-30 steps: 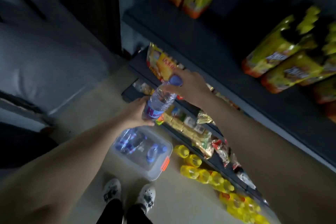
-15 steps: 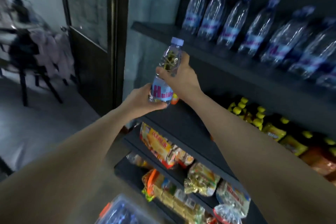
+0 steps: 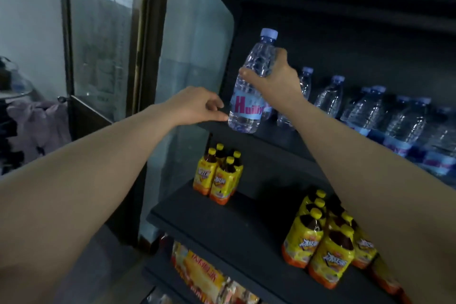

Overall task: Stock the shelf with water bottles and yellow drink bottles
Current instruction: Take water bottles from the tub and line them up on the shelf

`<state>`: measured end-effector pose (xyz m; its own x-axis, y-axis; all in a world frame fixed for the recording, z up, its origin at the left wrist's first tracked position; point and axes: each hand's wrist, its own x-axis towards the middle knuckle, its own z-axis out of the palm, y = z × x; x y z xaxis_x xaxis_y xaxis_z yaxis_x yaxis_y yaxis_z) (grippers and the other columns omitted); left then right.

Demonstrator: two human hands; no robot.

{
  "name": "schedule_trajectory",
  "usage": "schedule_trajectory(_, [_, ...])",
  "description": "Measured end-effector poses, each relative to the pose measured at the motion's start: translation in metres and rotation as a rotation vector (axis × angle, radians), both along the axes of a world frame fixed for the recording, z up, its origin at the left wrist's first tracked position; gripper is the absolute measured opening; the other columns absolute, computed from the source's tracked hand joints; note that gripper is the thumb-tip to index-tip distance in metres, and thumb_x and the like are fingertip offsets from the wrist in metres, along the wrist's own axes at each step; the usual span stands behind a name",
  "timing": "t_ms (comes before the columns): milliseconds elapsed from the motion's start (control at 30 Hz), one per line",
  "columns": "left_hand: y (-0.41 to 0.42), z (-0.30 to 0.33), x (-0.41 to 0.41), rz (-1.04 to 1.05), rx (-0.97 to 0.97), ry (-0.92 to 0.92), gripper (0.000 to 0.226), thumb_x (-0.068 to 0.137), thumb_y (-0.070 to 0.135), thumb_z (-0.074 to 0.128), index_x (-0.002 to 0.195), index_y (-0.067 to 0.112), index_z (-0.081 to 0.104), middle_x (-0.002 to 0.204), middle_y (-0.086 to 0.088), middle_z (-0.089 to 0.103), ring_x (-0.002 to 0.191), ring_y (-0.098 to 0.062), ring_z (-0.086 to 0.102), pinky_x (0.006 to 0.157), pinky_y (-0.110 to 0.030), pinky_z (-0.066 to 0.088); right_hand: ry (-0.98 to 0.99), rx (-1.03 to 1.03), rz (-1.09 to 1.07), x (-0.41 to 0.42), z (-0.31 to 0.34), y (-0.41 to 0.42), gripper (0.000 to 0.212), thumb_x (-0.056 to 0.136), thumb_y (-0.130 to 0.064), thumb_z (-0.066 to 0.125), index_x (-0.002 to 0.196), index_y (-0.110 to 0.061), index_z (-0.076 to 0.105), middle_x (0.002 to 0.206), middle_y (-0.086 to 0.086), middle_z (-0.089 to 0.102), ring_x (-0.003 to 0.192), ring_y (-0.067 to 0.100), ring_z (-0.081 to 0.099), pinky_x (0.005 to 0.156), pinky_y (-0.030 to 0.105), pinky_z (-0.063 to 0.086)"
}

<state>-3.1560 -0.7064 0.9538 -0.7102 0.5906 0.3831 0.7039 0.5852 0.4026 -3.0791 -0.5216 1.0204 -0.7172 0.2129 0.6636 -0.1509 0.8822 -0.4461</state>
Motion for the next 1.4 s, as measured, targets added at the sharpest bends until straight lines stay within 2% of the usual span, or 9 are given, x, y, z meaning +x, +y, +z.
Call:
schedule_trajectory(267, [0.009,0.019,-0.140,0.028,-0.092,0.110,0.044,0.092,0.044,0.065,0.127,0.018,0.063,0.121,-0.002,0.068,0.109,-0.021,0.063,0.096,-0.035,0.050,-0.042,-0.069,-0.253,-0.079,0.009,0.017,0.085,0.077,-0.061,0.072,0.139,-0.018,0.033,0.113,0.004,0.062,0.097,0.027,0.064,0.082,0.042,0.056])
schedule_trajectory(533, [0.051,0.000,-0.228,-0.146,-0.114,0.019,0.054,0.088,0.047,0.069,0.135,0.022,0.057,0.129,-0.001,0.065,0.115,-0.021,0.061,0.098,-0.030,0.047,-0.062,-0.096,-0.378,-0.150,-0.023,0.016,0.082,0.077,-0.060,0.074,0.134,-0.017,0.034,0.108,0.005,0.064,0.093,0.027,0.064,0.079,0.040,0.056])
schedule_trajectory(700, [0.061,-0.004,-0.244,-0.329,-0.121,-0.148,0.050,0.086,0.032,0.069,0.134,0.024,0.056,0.128,0.001,0.063,0.114,-0.016,0.060,0.100,-0.029,0.046,-0.084,-0.051,-0.438,-0.184,-0.028,0.009,0.094,0.076,-0.074,0.063,0.142,-0.018,0.026,0.103,0.009,0.066,0.088,0.030,0.066,0.076,0.045,0.057])
schedule_trajectory(867, [0.075,-0.003,-0.233,-0.541,-0.048,-0.308,0.058,0.078,0.046,0.078,0.128,0.036,0.050,0.123,0.012,0.061,0.108,-0.007,0.060,0.099,-0.028,0.047,-0.049,-0.088,-0.466,-0.186,-0.025,0.023,0.069,0.097,-0.068,0.023,0.139,-0.016,0.037,0.083,0.003,0.061,0.080,0.027,0.064,0.070,0.040,0.052])
schedule_trajectory(967, [0.088,-0.004,-0.227,-0.559,0.017,-0.333,0.088,0.064,0.064,0.081,0.138,0.032,0.047,0.128,0.014,0.061,0.108,-0.003,0.062,0.102,-0.030,0.048,0.051,-0.076,-0.454,-0.182,-0.025,0.036,0.051,0.102,-0.058,0.022,0.117,-0.018,0.050,0.072,-0.005,0.056,0.070,0.023,0.059,0.066,0.037,0.048])
schedule_trajectory(1067, [0.098,-0.006,-0.220,-0.549,0.093,-0.309,0.088,0.066,0.059,0.082,0.141,0.030,0.045,0.133,0.015,0.059,0.115,-0.005,0.058,0.098,-0.023,0.045,0.080,-0.089,-0.442,-0.179,-0.028,0.047,0.042,0.104,-0.054,0.025,0.105,-0.021,0.051,0.068,-0.006,0.053,0.063,0.017,0.054,0.060,0.033,0.043])
schedule_trajectory(1167, [0.096,-0.009,-0.217,-0.563,0.150,-0.279,0.076,0.074,0.049,0.081,0.139,0.032,0.044,0.129,0.017,0.056,0.115,-0.004,0.056,0.094,-0.020,0.041,0.171,0.032,-0.546,-0.179,-0.034,0.064,0.024,0.104,-0.031,0.043,0.120,-0.015,0.051,0.096,0.005,0.063,0.082,0.024,0.062,0.066,0.033,0.044])
schedule_trajectory(1267, [0.090,-0.013,-0.225,-0.521,0.185,-0.249,0.079,0.073,0.052,0.081,0.140,0.032,0.043,0.130,0.016,0.055,0.109,-0.001,0.053,0.091,-0.019,0.039,0.014,0.051,-0.664,-0.182,-0.036,0.078,0.063,0.094,-0.028,0.064,0.145,-0.013,0.031,0.136,0.015,0.048,0.110,0.034,0.057,0.081,0.043,0.054])
schedule_trajectory(1400, [0.083,-0.014,-0.236,-0.437,0.205,-0.219,0.078,0.074,0.052,0.080,0.140,0.028,0.044,0.132,0.011,0.058,0.104,-0.002,0.053,0.088,-0.020,0.038,-0.118,-0.123,-0.703,-0.192,-0.041,0.087,0.087,0.087,-0.040,0.073,0.149,-0.012,0.019,0.135,0.016,0.053,0.110,0.036,0.061,0.078,0.040,0.053])
